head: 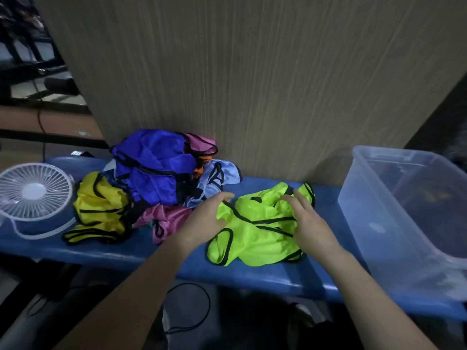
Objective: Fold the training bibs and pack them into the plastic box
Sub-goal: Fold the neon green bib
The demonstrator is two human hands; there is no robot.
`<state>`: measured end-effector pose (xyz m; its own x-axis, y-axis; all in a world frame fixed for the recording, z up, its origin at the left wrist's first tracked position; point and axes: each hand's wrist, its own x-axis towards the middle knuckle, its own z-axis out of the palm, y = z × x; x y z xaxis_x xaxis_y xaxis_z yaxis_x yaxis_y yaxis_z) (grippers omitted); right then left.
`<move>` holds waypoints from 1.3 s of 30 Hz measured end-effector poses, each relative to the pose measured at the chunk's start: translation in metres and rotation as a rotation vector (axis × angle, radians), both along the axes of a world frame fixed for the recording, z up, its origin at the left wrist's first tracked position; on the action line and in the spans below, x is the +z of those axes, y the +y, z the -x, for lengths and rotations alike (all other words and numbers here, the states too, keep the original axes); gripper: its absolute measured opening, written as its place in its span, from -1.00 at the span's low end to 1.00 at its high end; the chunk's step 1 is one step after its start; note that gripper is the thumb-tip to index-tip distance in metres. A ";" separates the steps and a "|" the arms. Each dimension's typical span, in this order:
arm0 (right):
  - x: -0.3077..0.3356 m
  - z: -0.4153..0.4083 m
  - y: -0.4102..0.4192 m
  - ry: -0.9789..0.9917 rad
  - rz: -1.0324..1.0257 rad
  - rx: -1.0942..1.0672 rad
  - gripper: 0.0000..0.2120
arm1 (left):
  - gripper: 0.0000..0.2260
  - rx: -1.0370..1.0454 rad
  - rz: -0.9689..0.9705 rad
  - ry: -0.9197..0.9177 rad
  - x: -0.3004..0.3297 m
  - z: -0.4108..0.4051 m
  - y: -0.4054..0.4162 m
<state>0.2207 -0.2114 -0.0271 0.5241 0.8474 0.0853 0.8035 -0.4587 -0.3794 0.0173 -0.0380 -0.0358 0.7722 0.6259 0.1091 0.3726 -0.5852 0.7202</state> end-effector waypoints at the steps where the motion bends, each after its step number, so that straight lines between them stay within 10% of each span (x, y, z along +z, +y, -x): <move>1: -0.003 -0.004 0.004 0.016 0.008 0.016 -0.16 | -0.41 -0.022 0.015 -0.004 -0.004 -0.008 0.001; 17: 0.024 -0.005 0.012 0.125 0.400 0.301 -0.50 | -0.53 -0.411 0.415 0.326 0.005 -0.030 0.015; 23: 0.055 0.023 -0.017 0.497 0.607 0.486 -0.64 | -0.51 -0.699 0.478 0.591 0.023 -0.010 -0.006; 39: 0.022 0.008 0.002 0.087 -0.142 0.314 -0.78 | -0.70 -0.230 0.027 0.010 0.028 -0.007 -0.001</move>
<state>0.2131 -0.2099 -0.0048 0.2508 0.9511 0.1806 0.8589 -0.1325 -0.4948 0.0239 -0.0389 -0.0081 0.8958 0.4360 0.0868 0.2386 -0.6362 0.7337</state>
